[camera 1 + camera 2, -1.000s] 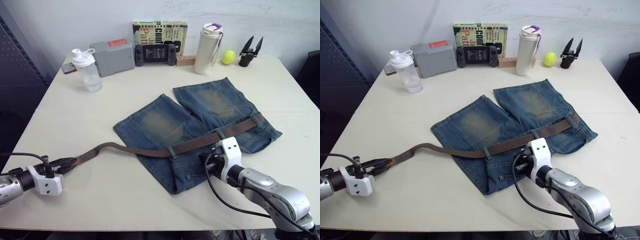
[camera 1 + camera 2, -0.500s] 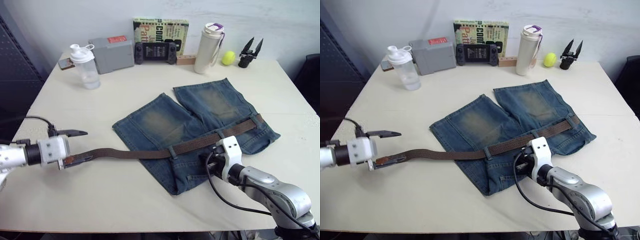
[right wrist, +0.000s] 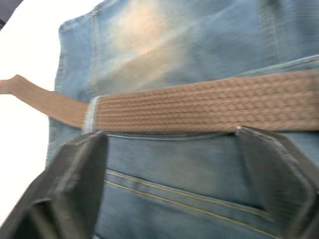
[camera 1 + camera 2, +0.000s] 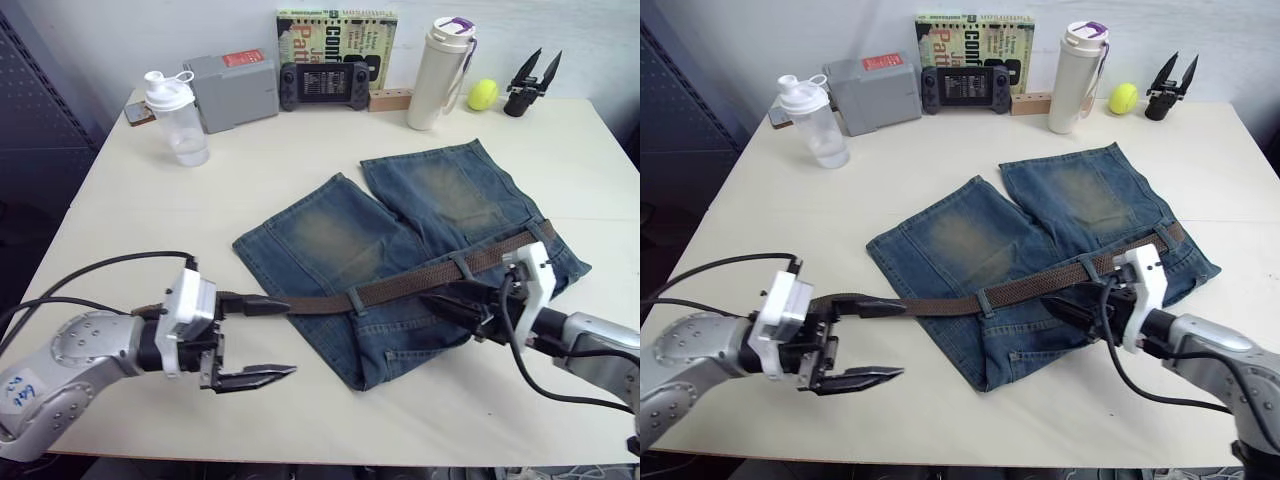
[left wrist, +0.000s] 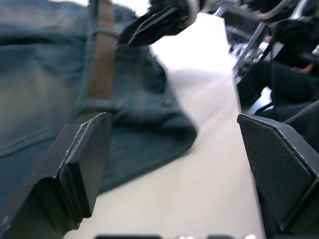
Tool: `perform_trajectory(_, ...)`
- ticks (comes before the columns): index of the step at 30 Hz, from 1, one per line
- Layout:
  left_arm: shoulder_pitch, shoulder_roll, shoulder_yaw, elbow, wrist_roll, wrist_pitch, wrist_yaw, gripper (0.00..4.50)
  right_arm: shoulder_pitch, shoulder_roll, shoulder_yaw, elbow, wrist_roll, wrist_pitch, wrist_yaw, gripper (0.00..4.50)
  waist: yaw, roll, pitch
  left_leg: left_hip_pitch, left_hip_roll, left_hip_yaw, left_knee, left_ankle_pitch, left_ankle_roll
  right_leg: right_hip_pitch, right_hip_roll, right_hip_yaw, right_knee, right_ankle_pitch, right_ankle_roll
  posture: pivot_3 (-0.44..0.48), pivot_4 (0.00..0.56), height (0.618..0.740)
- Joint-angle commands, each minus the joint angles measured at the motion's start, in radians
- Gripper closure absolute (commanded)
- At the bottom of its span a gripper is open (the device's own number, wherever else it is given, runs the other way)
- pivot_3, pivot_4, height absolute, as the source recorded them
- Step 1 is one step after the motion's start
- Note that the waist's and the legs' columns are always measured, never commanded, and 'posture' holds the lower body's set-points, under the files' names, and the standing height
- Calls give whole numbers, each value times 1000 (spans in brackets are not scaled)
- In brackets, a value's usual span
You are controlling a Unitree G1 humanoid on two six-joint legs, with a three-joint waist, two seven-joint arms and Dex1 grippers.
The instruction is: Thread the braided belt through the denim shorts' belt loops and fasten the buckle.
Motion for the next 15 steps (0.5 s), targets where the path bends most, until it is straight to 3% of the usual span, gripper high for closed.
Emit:
perform_trajectory(1,-123,-134,-118,-36,138,50,48,127,69,-163,64,4,-266,-228,205,93,17,2,0,0,-2,2,1,0,0,0,1,2,0,1,1,0,150,731)
perform_trajectory(5,-254,-290,-275,28,325,61,23,127,113,-321,139,148,-580,-559,350,93,28,0,1,-1,-7,5,2,1,1,1,0,2,-2,3,5,0,150,731)
perform_trajectory(9,-320,-387,-371,114,431,25,-79,127,103,-391,162,290,-780,-819,415,93,28,0,1,-2,-7,10,2,1,2,0,0,1,-4,3,5,0,150,731)
perform_trajectory(13,-400,-463,-497,273,594,-57,-204,127,98,-422,187,414,-940,-1008,422,93,29,0,1,-1,-7,10,3,1,2,1,0,1,-3,3,5,0,150,731)
perform_trajectory(15,-462,-548,-554,385,693,-85,-187,127,83,-427,238,483,-1055,-1047,369,93,34,0,1,-2,-7,10,3,2,3,1,-1,1,-3,4,7,0,150,731)
